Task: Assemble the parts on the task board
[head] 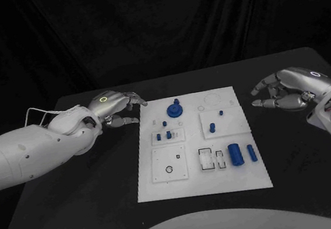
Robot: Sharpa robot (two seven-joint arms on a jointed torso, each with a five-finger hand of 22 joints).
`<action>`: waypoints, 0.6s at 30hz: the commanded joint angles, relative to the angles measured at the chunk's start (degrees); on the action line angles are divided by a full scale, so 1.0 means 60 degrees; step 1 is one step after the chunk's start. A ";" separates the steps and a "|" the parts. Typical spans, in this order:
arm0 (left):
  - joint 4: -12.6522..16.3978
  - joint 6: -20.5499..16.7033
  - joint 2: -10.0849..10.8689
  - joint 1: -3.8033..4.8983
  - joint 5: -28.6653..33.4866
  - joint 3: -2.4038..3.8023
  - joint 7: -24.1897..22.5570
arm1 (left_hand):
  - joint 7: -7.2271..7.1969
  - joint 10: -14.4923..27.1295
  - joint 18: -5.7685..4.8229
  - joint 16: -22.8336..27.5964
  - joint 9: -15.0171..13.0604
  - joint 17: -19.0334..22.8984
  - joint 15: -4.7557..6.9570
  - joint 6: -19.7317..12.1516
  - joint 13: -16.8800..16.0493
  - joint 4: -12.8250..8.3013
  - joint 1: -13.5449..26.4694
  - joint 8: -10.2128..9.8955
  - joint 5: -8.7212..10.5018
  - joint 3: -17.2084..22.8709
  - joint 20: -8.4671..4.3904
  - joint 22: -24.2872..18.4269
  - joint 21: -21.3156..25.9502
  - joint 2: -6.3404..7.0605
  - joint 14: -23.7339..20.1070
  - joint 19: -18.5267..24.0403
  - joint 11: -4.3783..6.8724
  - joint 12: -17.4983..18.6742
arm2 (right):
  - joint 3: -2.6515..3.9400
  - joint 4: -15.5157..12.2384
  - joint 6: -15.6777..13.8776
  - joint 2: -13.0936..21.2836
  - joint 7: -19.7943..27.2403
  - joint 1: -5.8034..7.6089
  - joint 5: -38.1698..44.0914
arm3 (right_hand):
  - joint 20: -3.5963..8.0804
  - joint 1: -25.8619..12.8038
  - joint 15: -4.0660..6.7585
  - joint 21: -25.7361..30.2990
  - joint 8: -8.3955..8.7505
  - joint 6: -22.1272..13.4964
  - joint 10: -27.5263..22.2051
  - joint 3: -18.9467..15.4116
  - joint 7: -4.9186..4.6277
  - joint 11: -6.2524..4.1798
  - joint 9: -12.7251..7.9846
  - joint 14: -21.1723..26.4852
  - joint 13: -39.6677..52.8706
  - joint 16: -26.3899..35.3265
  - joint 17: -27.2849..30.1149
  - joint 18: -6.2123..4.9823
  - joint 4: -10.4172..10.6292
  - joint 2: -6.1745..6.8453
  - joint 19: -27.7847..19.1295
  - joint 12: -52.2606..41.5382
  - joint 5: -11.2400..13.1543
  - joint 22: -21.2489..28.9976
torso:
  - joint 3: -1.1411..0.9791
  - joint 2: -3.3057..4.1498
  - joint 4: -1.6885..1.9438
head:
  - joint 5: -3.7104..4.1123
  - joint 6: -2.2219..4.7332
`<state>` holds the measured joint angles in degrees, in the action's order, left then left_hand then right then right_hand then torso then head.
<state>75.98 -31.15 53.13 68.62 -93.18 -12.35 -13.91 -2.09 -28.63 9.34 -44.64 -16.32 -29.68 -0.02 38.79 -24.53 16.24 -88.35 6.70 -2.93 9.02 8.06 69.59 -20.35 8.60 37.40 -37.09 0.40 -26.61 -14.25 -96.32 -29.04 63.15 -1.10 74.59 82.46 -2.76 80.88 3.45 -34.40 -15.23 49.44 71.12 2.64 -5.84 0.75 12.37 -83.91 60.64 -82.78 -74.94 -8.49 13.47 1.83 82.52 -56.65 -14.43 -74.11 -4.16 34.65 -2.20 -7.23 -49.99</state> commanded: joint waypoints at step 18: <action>-0.0039 0.1354 -0.0318 0.0285 0.9043 0.0007 -0.4540 | 0.0639 0.3813 -0.0797 0.3692 -0.0660 0.1789 -0.1045 -0.2795 0.0179 0.0161 0.1448 0.2831 -0.1141 -0.1609 0.0905 -0.1833 0.2844 0.0596 -0.4545 0.2819 -0.1102 -0.1153 | 0.0010 0.0984 0.2268 -0.1449 -0.1095 0.0588 0.1863 | -0.0159 0.0409 -0.0258 0.1958 0.0570 0.0070 -0.4094 0.2848 0.0114 0.0595 0.0204 0.0007 -0.4502 0.0634 0.1058 -0.0171 -0.0473 0.1614 -0.1150 0.5219 -0.2603 -0.0413 | 0.0422 0.0162 0.0350 | 0.0444 -0.0001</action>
<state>75.78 -29.96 51.38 70.27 -57.21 -12.35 -32.67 1.34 -6.15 5.16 -22.86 -20.37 -19.20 -6.31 22.01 -23.68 17.16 -79.86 23.51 -9.61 -0.33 13.42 58.79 -3.66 11.96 10.53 -20.61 -6.24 -33.63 -14.22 -90.64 -19.26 54.53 -5.03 78.02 89.72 -3.69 83.80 2.44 -22.85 -11.98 49.96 46.96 19.77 -5.12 4.43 13.57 -83.84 33.69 -79.14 -68.65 -8.49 10.59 11.58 75.85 -25.46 -30.51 -74.95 -2.44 35.36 -0.97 -5.03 -49.99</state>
